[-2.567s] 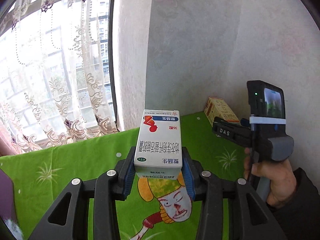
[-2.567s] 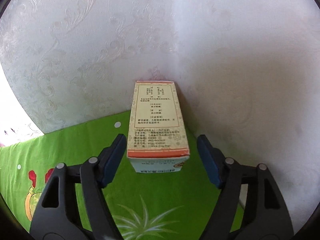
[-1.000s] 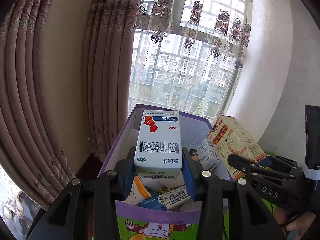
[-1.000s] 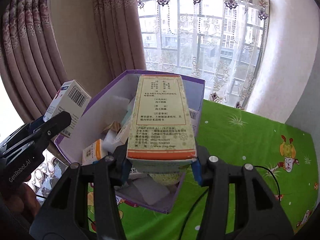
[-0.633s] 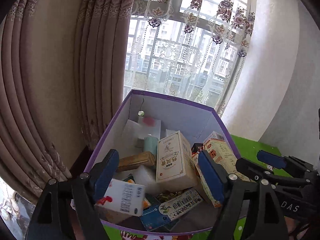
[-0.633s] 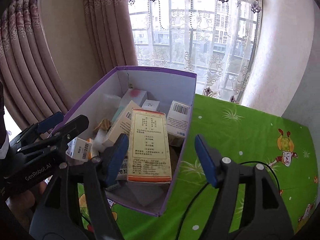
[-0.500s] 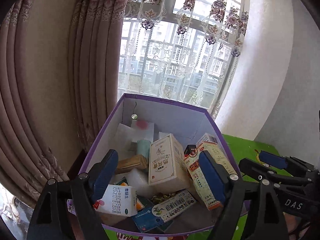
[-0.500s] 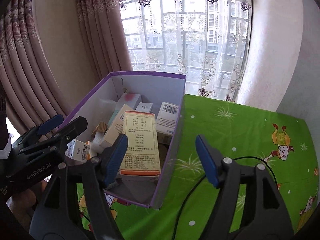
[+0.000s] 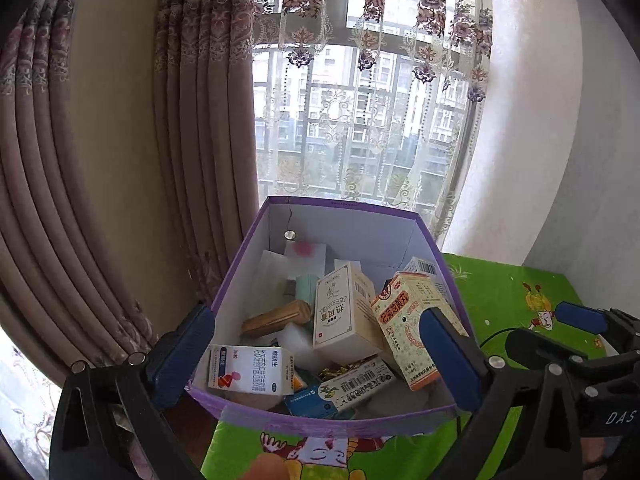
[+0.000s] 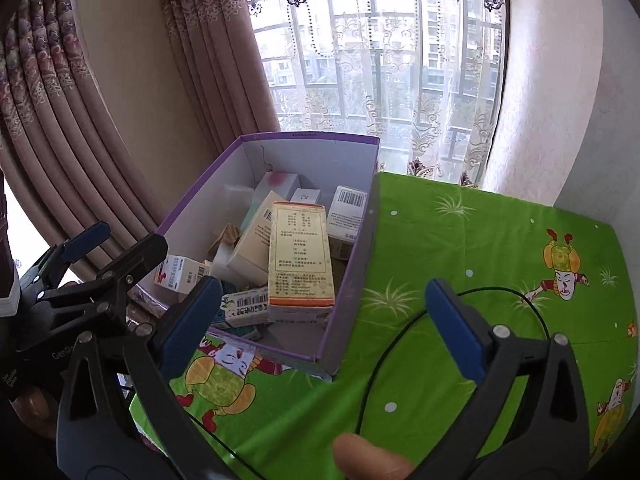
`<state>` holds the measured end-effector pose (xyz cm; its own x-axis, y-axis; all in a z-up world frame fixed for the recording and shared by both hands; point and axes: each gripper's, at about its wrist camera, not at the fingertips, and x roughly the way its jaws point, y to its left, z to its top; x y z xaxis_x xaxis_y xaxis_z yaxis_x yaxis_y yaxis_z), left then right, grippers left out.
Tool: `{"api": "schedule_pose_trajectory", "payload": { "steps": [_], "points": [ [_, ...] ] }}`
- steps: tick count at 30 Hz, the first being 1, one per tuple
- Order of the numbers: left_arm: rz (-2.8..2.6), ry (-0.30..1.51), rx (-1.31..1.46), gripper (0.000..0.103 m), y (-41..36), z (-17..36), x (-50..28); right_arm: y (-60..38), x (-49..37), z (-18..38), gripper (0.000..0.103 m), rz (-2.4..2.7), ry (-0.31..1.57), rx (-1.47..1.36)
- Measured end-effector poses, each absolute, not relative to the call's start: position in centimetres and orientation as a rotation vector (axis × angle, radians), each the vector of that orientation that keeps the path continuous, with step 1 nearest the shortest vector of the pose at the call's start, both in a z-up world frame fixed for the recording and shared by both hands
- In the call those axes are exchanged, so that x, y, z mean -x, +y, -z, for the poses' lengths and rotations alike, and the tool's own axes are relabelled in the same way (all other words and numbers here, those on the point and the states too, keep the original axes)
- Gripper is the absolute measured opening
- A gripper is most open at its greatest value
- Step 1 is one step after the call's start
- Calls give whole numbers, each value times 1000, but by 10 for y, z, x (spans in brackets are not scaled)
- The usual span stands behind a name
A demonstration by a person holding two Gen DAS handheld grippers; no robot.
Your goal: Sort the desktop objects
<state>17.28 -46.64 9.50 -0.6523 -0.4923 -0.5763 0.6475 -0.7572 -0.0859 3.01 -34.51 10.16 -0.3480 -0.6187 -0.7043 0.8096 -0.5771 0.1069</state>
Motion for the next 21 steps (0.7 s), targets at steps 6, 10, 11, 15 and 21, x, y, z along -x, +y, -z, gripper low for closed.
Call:
{"api": "schedule_pose_trajectory", "payload": {
  "steps": [6,10,11,15,21],
  "points": [
    [2324,375,-783,103,-479,-96,-184,-364,-42,-96,102,2061,424,-871],
    [2275,353,-817,103,-482,-90,-188,-374,-48,-96,102,2055,445,-858],
    [2270,353,-823,103,-484,-89,-189,-375,-49,-96,102,2053,447,-856],
    [2255,355,-849,103,-495,-84,-191,-380,-55,-98,102,2042,458,-837],
    [2250,342,-860,103,-501,-84,-195,-384,-60,-98,102,2063,447,-809]
  ]
}}
